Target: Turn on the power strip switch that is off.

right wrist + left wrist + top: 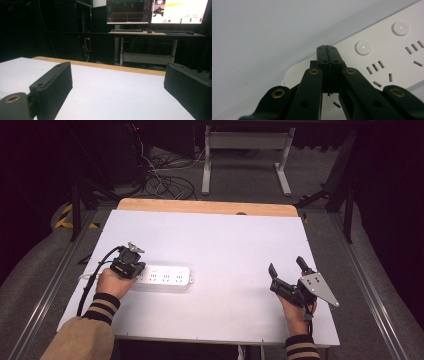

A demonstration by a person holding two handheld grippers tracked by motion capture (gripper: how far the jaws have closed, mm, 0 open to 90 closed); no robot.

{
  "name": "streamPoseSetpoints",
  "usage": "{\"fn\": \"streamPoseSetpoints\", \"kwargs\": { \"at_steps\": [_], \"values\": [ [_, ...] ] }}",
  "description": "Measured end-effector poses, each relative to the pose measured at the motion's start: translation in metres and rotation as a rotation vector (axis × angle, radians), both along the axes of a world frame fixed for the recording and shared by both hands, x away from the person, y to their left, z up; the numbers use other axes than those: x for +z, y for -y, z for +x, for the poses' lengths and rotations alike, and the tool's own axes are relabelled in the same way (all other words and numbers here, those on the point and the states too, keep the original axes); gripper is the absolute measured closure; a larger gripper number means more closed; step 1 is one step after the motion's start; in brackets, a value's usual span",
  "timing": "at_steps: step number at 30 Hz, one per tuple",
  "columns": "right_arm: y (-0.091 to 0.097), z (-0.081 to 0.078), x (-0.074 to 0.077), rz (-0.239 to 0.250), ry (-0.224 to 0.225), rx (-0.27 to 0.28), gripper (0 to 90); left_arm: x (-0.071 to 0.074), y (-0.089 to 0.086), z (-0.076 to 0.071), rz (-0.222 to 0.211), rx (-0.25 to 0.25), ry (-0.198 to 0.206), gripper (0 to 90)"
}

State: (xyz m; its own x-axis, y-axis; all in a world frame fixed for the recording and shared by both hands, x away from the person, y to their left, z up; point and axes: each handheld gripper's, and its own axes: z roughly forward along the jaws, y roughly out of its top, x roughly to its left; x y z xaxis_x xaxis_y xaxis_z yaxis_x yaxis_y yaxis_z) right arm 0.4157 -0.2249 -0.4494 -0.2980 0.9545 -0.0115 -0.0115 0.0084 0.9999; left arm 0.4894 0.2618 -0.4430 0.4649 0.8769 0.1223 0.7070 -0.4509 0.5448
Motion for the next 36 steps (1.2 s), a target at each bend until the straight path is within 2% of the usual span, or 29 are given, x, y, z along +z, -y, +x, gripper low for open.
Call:
{"fn": "streamPoseSetpoints", "kwargs": {
  "at_steps": [5,9,13,15,17,18,19,23,28,30,31,33,35,36],
  "values": [
    [0.000,-0.001,0.000,0.001,-0.001,-0.002,8.6,-0.001,0.002,-0.001,0.019,-0.007,0.010,90.0],
    [0.000,-0.001,0.001,0.002,0.004,-0.005,8.7,-0.001,0.002,-0.001,0.016,-0.003,0.004,90.0],
    [0.001,-0.002,0.001,0.005,0.006,-0.011,8.9,-0.002,0.002,0.000,0.026,-0.023,0.017,90.0],
    [0.001,-0.002,0.001,0.005,0.007,-0.012,8.9,-0.003,0.002,0.000,0.001,-0.032,0.017,90.0],
    [0.001,-0.002,0.001,0.001,0.005,-0.015,8.9,-0.004,0.006,-0.003,0.037,-0.035,0.034,90.0],
    [0.001,-0.002,0.001,0.001,0.004,-0.014,8.9,-0.004,0.006,-0.003,0.037,-0.035,0.034,90.0],
    [0.001,-0.002,0.001,0.002,0.004,-0.013,8.9,-0.005,0.010,-0.005,0.079,-0.037,0.057,90.0],
    [0.001,-0.003,0.001,0.004,0.008,-0.016,8.9,-0.005,0.010,-0.006,0.079,-0.030,0.060,90.0],
    [0.004,-0.005,0.002,0.012,0.013,-0.025,8.9,-0.005,0.007,-0.006,0.060,-0.029,0.064,90.0],
    [0.005,-0.005,0.002,0.016,0.014,-0.028,8.9,-0.007,0.005,-0.007,0.031,-0.030,0.073,90.0],
    [0.006,-0.006,0.002,0.017,0.016,-0.028,9.0,-0.009,0.004,-0.008,0.032,-0.028,0.091,90.0],
    [0.006,-0.006,0.003,0.016,0.017,-0.034,9.0,-0.012,0.000,-0.011,0.003,-0.032,0.114,90.0],
    [0.006,-0.007,0.002,0.016,0.017,-0.034,9.1,-0.012,-0.003,-0.010,-0.030,-0.030,0.105,90.0],
    [0.006,-0.007,0.003,0.015,0.017,-0.035,9.1,-0.012,-0.003,-0.010,-0.028,-0.029,0.108,90.0]
  ]
}}
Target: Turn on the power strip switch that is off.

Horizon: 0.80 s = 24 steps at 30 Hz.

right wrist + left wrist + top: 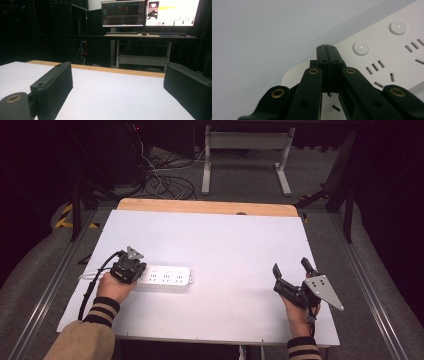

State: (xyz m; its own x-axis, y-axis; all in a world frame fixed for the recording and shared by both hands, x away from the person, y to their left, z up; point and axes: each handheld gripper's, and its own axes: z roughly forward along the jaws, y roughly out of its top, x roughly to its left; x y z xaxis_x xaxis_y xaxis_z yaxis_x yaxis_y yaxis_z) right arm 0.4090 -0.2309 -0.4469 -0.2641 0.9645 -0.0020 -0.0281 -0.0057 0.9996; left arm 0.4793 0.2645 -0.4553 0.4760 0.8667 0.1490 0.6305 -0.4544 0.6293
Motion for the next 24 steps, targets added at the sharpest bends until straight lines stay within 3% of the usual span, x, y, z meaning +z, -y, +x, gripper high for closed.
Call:
{"fn": "streamPoseSetpoints", "kwargs": {
  "at_steps": [7,14,24],
  "values": [
    [-0.0004,0.0005,0.0000,-0.001,0.000,0.000,9.3,0.0001,0.0034,-0.0010,0.030,-0.002,0.008,90.0],
    [-0.0004,0.0007,-0.0002,-0.003,-0.002,0.002,9.2,0.0014,0.0034,0.0003,0.026,0.000,-0.009,90.0],
    [-0.0009,0.0007,-0.0002,-0.003,-0.003,0.002,9.3,0.0013,0.0024,0.0003,0.033,-0.006,0.002,90.0]
  ]
}}
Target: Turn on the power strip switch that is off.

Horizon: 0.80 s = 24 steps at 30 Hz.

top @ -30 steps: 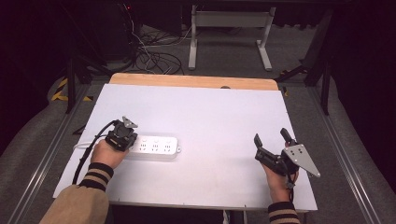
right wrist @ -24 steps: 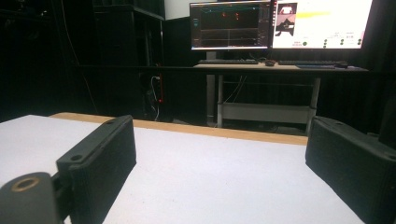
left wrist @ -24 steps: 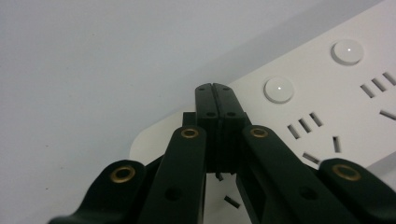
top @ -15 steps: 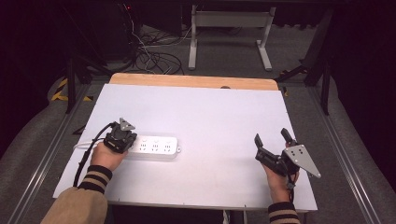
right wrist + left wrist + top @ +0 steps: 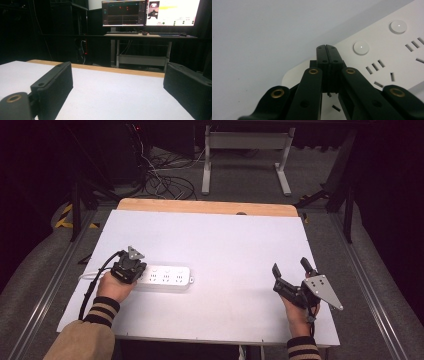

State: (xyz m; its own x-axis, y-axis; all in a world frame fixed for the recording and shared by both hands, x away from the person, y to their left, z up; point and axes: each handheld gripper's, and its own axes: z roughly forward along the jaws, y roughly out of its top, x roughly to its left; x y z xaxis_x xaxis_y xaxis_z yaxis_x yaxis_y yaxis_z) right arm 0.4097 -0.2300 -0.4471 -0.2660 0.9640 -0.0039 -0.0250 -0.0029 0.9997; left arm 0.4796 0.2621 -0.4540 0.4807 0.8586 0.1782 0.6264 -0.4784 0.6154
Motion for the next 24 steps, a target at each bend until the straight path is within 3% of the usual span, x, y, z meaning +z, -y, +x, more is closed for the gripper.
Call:
{"fn": "streamPoseSetpoints", "kwargs": {
  "at_steps": [6,10,20,24],
  "values": [
    [0.0001,0.0009,-0.0008,-0.003,-0.004,0.001,9.3,0.0017,-0.0016,0.0005,-0.017,-0.008,-0.022,90.0],
    [-0.0006,0.0015,-0.0013,-0.003,-0.007,0.000,9.3,0.0040,-0.0060,0.0026,-0.053,-0.010,-0.043,90.0],
    [-0.0014,0.0024,-0.0017,-0.007,-0.010,0.003,9.4,0.0034,-0.0063,0.0017,-0.041,-0.018,-0.028,90.0],
    [-0.0011,0.0023,-0.0015,-0.004,-0.009,0.002,9.4,0.0031,-0.0090,0.0024,-0.059,-0.034,-0.027,90.0]
  ]
}}
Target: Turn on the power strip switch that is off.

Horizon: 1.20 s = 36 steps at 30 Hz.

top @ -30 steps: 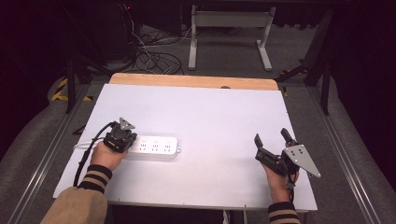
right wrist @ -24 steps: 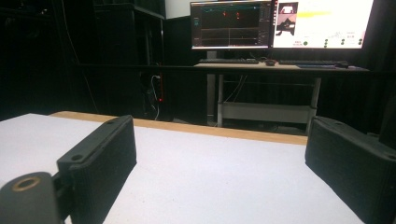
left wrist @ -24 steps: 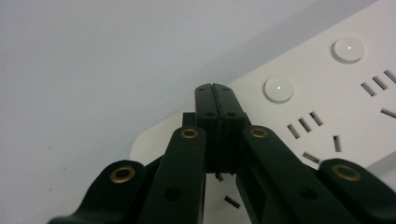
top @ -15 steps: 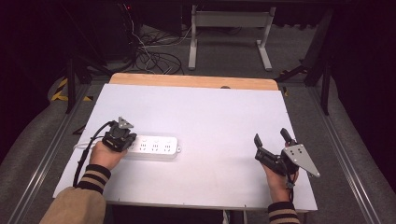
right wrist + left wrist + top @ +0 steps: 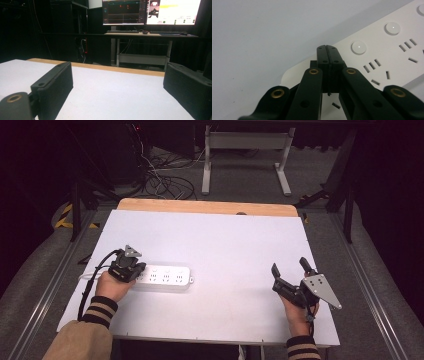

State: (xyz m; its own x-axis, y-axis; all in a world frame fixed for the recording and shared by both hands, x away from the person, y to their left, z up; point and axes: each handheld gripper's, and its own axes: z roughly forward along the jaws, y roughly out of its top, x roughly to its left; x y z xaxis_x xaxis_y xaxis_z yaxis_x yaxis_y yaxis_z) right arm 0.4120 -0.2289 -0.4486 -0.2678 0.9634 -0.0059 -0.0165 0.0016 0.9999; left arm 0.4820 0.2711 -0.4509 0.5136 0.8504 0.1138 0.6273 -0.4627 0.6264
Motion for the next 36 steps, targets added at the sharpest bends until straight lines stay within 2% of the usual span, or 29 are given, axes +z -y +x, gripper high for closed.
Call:
{"fn": "streamPoseSetpoints", "kwargs": {
  "at_steps": [3,5,6,7,8,9,11,14,16,20,21,24,27,29,32,34,35,36],
  "values": [
    [0.000,0.000,0.000,0.000,0.000,-0.001,9.4,0.001,-0.005,0.001,-0.041,-0.018,-0.002,90.0],
    [0.001,0.000,0.000,-0.002,0.000,-0.002,9.4,0.002,-0.007,0.001,-0.032,-0.022,0.009,89.9],
    [0.001,0.001,-0.001,-0.001,-0.001,-0.002,9.4,0.002,-0.008,0.000,-0.025,-0.016,0.037,89.8],
    [0.000,0.001,-0.001,-0.002,0.000,-0.003,9.4,0.004,-0.010,-0.002,-0.047,-0.009,0.055,88.0],
    [0.000,0.001,-0.001,-0.002,0.000,-0.002,9.4,0.006,-0.013,-0.003,-0.059,-0.008,0.079,82.2],
    [0.000,0.001,-0.001,-0.002,0.000,-0.002,9.4,0.007,-0.015,-0.006,-0.086,-0.011,0.106,82.8],
    [0.000,0.001,-0.001,0.000,0.000,-0.001,9.4,0.012,-0.019,-0.015,-0.115,-0.009,0.187,85.0],
    [0.000,0.001,-0.001,-0.002,0.000,-0.002,9.7,0.018,-0.025,-0.035,-0.191,0.008,0.289,89.9],
    [0.001,0.000,0.000,0.001,0.006,-0.002,10.1,0.019,-0.028,-0.050,-0.205,0.019,0.344,90.0],
    [0.001,0.000,0.000,0.005,0.012,0.000,10.3,0.024,-0.041,-0.082,-0.274,0.071,0.435,90.0],
    [0.001,0.000,0.001,0.006,0.013,0.001,10.3,0.027,-0.045,-0.092,-0.277,0.083,0.468,90.0],
    [0.000,0.000,0.001,0.004,0.013,0.002,10.3,0.030,-0.052,-0.108,-0.296,0.120,0.536,90.0],
    [-0.001,0.001,0.001,0.001,0.013,0.006,10.3,0.031,-0.060,-0.123,-0.295,0.164,0.601,90.0],
    [-0.001,0.001,0.001,0.003,0.013,0.007,10.3,0.031,-0.064,-0.129,-0.282,0.185,0.625,90.0],
    [-0.002,0.001,0.001,0.003,0.011,0.006,10.3,0.030,-0.071,-0.134,-0.296,0.207,0.640,90.0],
    [-0.002,0.001,0.000,-0.001,0.008,0.004,10.3,0.028,-0.074,-0.135,-0.299,0.202,0.652,89.8],
    [-0.002,0.002,0.000,0.001,0.009,0.006,10.3,0.027,-0.075,-0.136,-0.303,0.201,0.673,85.6],
    [-0.003,0.002,0.001,0.000,0.011,0.008,10.3,0.026,-0.075,-0.137,-0.313,0.183,0.690,75.1]
  ]
}}
